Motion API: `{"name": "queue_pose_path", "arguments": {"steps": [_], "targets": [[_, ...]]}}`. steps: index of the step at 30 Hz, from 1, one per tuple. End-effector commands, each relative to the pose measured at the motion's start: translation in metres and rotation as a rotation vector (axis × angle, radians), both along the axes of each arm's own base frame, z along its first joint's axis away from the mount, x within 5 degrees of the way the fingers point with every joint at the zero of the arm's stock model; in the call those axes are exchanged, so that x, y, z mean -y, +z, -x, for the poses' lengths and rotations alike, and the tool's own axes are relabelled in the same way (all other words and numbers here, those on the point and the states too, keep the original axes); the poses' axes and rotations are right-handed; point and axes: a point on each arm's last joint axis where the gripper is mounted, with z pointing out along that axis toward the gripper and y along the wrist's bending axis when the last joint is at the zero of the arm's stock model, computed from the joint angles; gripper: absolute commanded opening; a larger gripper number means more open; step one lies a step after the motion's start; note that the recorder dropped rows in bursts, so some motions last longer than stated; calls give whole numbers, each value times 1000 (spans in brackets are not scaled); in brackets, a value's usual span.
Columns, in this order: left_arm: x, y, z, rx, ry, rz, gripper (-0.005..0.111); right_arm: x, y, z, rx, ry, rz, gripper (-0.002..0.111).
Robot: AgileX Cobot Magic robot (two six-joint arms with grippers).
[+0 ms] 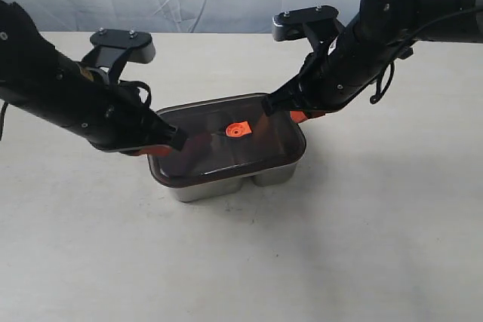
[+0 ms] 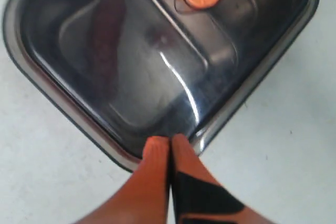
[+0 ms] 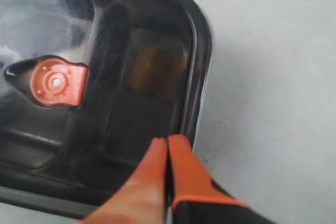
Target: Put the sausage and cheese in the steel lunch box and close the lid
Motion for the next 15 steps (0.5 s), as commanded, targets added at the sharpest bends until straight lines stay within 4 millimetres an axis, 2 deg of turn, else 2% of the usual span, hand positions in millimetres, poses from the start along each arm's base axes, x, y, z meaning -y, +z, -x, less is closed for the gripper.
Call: {"name": "queue_pose_path", "arguments": {"steps": [1, 5, 9, 12, 15], "targets": [[-3, -7, -16, 23, 36, -28, 0, -2, -10, -4, -17, 4, 5, 0], [-7, -25, -28, -16, 66, -51, 0, -3, -16, -5, -25, -1, 7, 0], [-7, -34, -31, -40, 69, -64, 0, -4, -15, -6, -20, -8, -3, 0], [-8, -31, -30, -25, 60, -71, 0, -3, -16, -6, -20, -2, 1, 0], [-9, -17, -28, 24, 64, -50, 0, -3, -16, -6, -21, -1, 3, 0]]}}
